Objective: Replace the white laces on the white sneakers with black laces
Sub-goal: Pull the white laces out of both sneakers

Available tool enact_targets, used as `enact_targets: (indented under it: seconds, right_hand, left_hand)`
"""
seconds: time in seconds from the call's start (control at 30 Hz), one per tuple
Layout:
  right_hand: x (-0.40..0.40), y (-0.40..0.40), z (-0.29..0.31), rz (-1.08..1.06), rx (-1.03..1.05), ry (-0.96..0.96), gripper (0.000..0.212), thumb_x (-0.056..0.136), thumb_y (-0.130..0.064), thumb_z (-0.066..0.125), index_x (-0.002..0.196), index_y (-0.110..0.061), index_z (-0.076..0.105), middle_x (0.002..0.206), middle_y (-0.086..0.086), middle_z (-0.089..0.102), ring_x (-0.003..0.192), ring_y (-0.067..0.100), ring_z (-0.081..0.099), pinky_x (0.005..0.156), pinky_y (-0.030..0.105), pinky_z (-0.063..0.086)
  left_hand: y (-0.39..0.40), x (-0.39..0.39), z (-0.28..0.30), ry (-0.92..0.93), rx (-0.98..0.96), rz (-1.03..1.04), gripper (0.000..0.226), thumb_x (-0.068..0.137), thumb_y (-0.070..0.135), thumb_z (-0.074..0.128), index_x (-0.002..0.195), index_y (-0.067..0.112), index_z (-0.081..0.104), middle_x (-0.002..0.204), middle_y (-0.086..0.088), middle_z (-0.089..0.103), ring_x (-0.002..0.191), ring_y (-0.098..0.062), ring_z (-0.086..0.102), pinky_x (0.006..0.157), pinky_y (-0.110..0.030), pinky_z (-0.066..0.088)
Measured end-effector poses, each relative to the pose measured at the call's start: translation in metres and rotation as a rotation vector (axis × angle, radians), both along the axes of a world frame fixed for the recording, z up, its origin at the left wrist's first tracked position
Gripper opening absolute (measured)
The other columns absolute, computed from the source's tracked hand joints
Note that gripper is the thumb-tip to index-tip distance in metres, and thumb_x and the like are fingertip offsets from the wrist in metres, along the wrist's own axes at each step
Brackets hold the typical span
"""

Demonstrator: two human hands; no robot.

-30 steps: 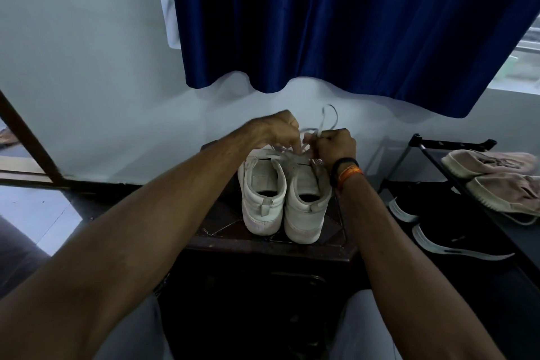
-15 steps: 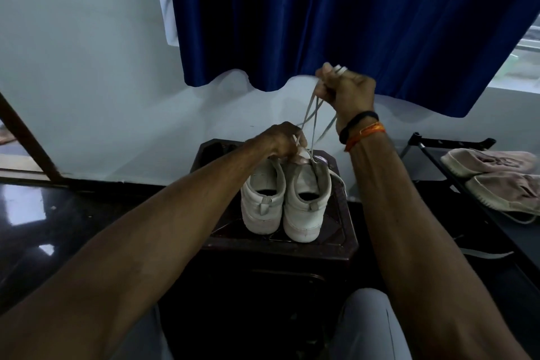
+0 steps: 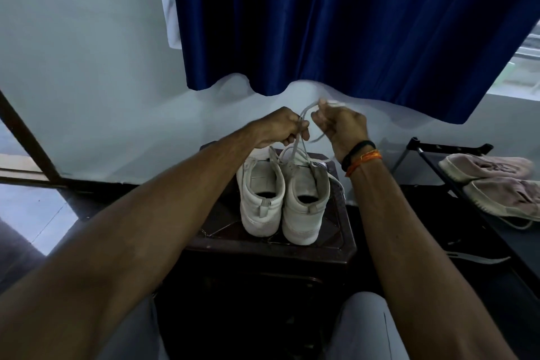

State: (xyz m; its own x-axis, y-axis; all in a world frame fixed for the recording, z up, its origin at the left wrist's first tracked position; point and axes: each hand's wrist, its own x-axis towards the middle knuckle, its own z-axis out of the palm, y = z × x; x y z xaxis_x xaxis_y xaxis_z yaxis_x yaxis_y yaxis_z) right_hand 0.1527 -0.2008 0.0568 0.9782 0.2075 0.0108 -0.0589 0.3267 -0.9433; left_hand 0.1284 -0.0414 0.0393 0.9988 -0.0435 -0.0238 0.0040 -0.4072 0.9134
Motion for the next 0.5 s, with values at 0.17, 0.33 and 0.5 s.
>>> enact_targets:
  seconds: [0.17, 0.33, 0.5]
  right_hand:
    - [-0.005, -0.006, -0.025, -0.102, -0.263, 0.151, 0.024, 0.073, 0.0, 0.057, 0.089, -0.002, 0.075, 0.067, 0.008, 0.07, 0.066, 0.027, 0.066, 0.067, 0.033, 0.058]
    - [-0.016, 0.001, -0.042, -0.138, -0.769, -0.035, 0.017, 0.071, -0.03, 0.072, 0.071, -0.014, 0.076, 0.074, 0.006, 0.074, 0.073, 0.025, 0.069, 0.076, 0.038, 0.06]
    - [-0.011, 0.013, -0.044, -0.187, -1.082, -0.184, 0.05, 0.074, -0.06, 0.079, 0.083, -0.011, 0.075, 0.079, 0.006, 0.072, 0.078, 0.023, 0.067, 0.074, 0.034, 0.056]
  left_hand:
    - [-0.006, 0.005, 0.002, -0.024, 0.012, 0.043, 0.034, 0.106, 0.018, 0.049, 0.087, 0.0, 0.071, 0.077, -0.007, 0.064, 0.059, -0.01, 0.051, 0.054, -0.02, 0.047]
    - [-0.013, 0.009, 0.008, -0.055, -0.019, 0.06, 0.031, 0.105, 0.014, 0.051, 0.09, -0.003, 0.073, 0.067, -0.009, 0.06, 0.059, -0.012, 0.055, 0.055, -0.02, 0.05]
    - [-0.021, 0.012, 0.016, -0.09, -0.042, 0.052, 0.029, 0.104, 0.01, 0.051, 0.096, -0.007, 0.073, 0.078, -0.016, 0.066, 0.061, -0.016, 0.057, 0.056, -0.023, 0.053]
